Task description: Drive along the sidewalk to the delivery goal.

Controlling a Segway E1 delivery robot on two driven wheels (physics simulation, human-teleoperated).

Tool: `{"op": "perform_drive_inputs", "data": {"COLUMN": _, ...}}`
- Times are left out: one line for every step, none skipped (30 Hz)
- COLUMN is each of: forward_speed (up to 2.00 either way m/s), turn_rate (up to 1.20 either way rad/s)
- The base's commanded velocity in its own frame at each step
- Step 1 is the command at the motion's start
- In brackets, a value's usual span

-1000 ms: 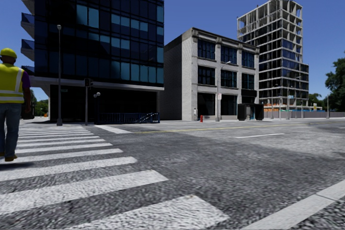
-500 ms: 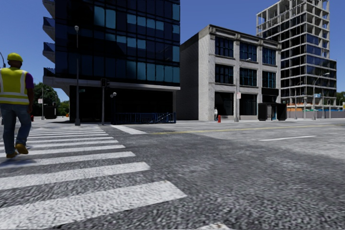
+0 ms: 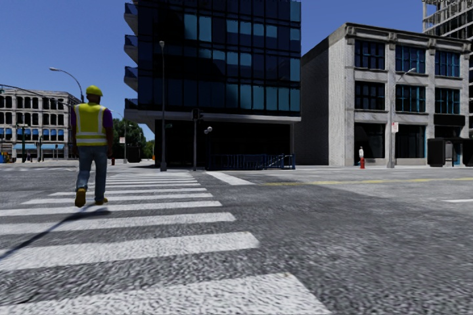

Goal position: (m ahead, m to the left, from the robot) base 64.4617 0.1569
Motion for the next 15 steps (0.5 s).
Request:
{"op": "perform_drive_inputs", "data": {"forward_speed": 0.93, "turn_rate": 0.60}}
{"op": "perform_drive_inputs", "data": {"forward_speed": 0.93, "turn_rate": 0.60}}
{"op": "perform_drive_inputs", "data": {"forward_speed": 0.93, "turn_rate": 0.54}}
{"op": "perform_drive_inputs", "data": {"forward_speed": 0.93, "turn_rate": 0.48}}
{"op": "perform_drive_inputs", "data": {"forward_speed": 0.93, "turn_rate": 0.37}}
{"op": "perform_drive_inputs", "data": {"forward_speed": 0.93, "turn_rate": 0.37}}
{"op": "perform_drive_inputs", "data": {"forward_speed": 0.97, "turn_rate": 0.31}}
{"op": "perform_drive_inputs", "data": {"forward_speed": 1.00, "turn_rate": 0.29}}
{"op": "perform_drive_inputs", "data": {"forward_speed": 1.02, "turn_rate": 0.29}}
{"op": "perform_drive_inputs", "data": {"forward_speed": 1.02, "turn_rate": 0.29}}
{"op": "perform_drive_inputs", "data": {"forward_speed": 1.05, "turn_rate": 0.28}}
{"op": "perform_drive_inputs", "data": {"forward_speed": 1.08, "turn_rate": 0.27}}
{"op": "perform_drive_inputs", "data": {"forward_speed": 1.16, "turn_rate": 0.27}}
{"op": "perform_drive_inputs", "data": {"forward_speed": 1.16, "turn_rate": 0.27}}
{"op": "perform_drive_inputs", "data": {"forward_speed": 1.28, "turn_rate": 0.27}}
